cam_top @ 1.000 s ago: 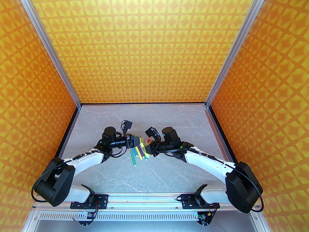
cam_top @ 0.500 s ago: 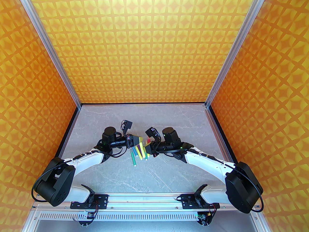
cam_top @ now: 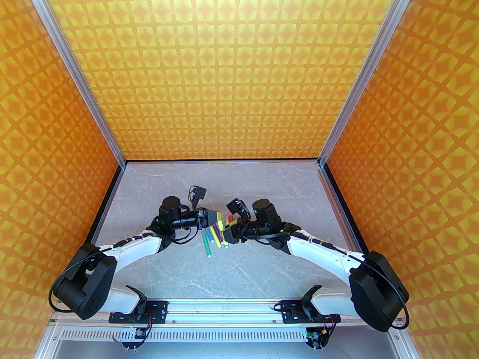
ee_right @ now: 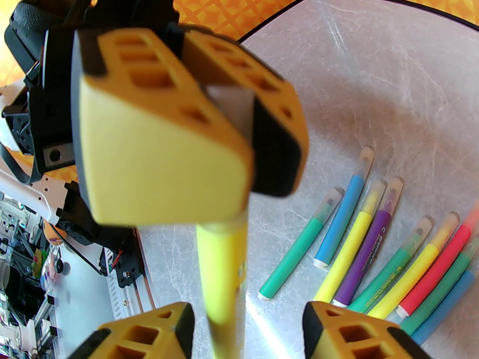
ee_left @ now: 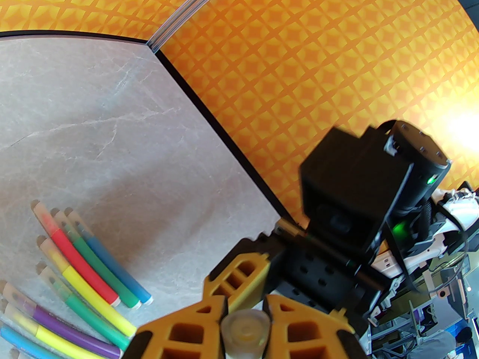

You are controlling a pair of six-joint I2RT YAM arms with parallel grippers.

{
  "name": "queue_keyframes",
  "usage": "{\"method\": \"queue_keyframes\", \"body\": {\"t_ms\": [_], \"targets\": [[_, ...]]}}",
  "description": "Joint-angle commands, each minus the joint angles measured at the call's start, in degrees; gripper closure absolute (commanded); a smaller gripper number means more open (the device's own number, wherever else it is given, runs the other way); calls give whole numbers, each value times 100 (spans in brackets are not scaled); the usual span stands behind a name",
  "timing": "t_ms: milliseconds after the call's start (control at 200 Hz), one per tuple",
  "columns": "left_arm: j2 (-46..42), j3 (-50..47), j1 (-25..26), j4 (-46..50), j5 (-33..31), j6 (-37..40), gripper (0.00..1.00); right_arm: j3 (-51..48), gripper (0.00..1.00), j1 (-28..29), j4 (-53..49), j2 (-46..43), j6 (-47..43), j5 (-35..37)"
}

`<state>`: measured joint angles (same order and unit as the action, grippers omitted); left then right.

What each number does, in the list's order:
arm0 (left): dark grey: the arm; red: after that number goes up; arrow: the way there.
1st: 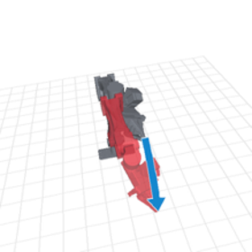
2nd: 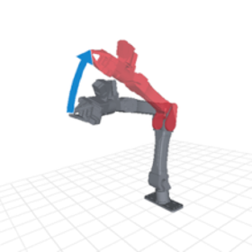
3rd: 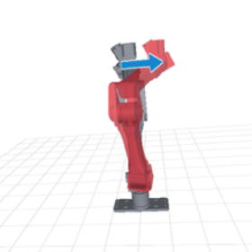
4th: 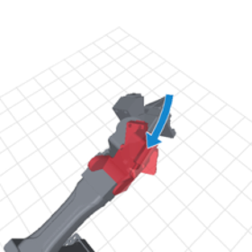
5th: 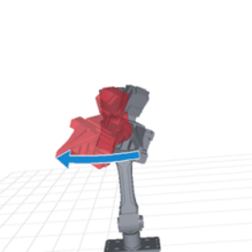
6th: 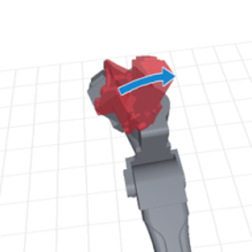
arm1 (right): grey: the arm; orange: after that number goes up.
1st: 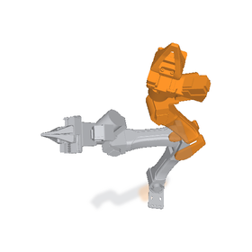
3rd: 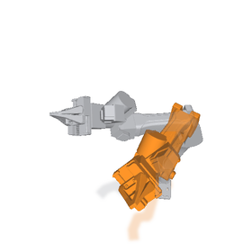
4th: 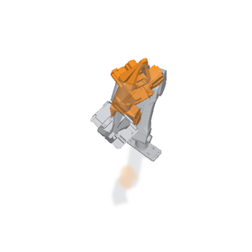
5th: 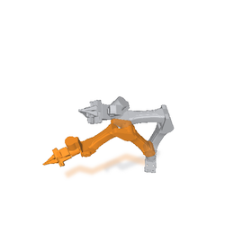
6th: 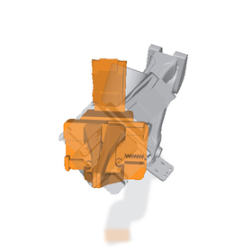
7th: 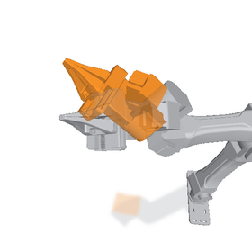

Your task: Open the pen caps

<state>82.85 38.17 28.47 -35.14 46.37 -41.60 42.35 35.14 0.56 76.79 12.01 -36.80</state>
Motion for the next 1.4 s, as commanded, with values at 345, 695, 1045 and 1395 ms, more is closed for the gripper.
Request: {"method": "queue_keyframes", "body": {"t_ms": [345,695,1045,1395], "targets": [[198,151,23,-701,92,-553,100,-139,58,-7,383,24,161,-406],[120,155,37,-365,75,-285,100,-105,81,-3,402,37,247,-456],[-311,173,37,198,-397,124,100,-343,100,-6,357,-120,271,-792],[-544,573,-48,709,-673,237,100,-799,100,1,13,-561,13,-1262]]}}
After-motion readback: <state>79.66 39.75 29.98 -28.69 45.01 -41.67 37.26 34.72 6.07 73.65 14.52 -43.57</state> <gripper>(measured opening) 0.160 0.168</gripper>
